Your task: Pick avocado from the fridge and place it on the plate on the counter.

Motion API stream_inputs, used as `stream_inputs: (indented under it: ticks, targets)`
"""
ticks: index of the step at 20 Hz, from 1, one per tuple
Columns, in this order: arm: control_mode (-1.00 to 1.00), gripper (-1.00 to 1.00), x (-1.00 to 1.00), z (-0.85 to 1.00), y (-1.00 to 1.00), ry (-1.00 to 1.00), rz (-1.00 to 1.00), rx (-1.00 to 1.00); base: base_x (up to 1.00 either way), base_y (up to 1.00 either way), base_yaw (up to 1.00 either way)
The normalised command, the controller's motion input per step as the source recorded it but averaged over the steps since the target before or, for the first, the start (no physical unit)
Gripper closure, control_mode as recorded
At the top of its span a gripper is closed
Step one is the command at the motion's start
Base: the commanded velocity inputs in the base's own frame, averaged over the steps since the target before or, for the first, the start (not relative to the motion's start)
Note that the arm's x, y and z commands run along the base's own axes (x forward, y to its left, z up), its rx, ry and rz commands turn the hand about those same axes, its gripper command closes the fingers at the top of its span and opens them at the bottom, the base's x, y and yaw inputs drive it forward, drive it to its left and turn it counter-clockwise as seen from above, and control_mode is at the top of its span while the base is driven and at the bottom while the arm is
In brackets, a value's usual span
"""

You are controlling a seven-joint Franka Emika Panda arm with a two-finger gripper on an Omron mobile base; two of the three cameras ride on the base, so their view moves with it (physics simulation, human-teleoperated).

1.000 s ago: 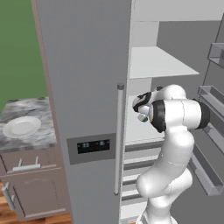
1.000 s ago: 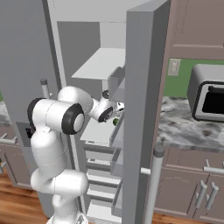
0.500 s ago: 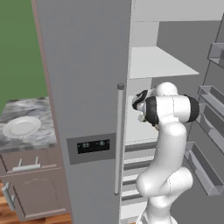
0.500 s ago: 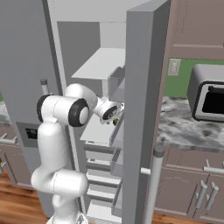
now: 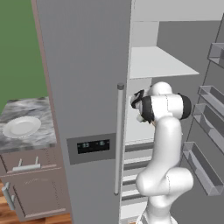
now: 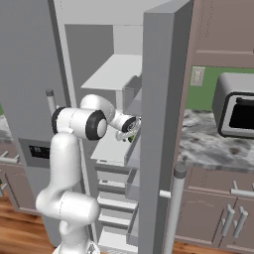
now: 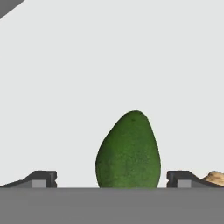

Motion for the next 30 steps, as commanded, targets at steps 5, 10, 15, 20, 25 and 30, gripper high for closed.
stream_inputs:
  ticks: [5, 10, 15, 20, 25, 30]
  targets:
    - [-1.0, -1.0, 0.23, -0.18, 0.0, 0.02, 0.0, 0.0, 0.0, 0.0, 0.0]
    - [-1.0, -1.0, 0.05, -0.23, 0.0, 0.02, 0.0, 0.0, 0.0, 0.0, 0.0]
    - [-1.0, -1.0, 0.0, -0.33, 0.0, 0.0, 0.0, 0.0, 0.0, 0.0, 0.0]
    - [-1.0, -1.0, 0.0, -0.33, 0.0, 0.0, 0.0, 0.0, 0.0, 0.0, 0.0]
    - [-1.0, 1.0, 0.0, -0.36, 0.09, 0.0, 0.0, -0.06, 0.0, 0.0, 0.0]
    - [-1.0, 1.0, 0.0, -0.45, 0.12, 0.0, 0.0, -0.08, 0.0, 0.0, 0.0]
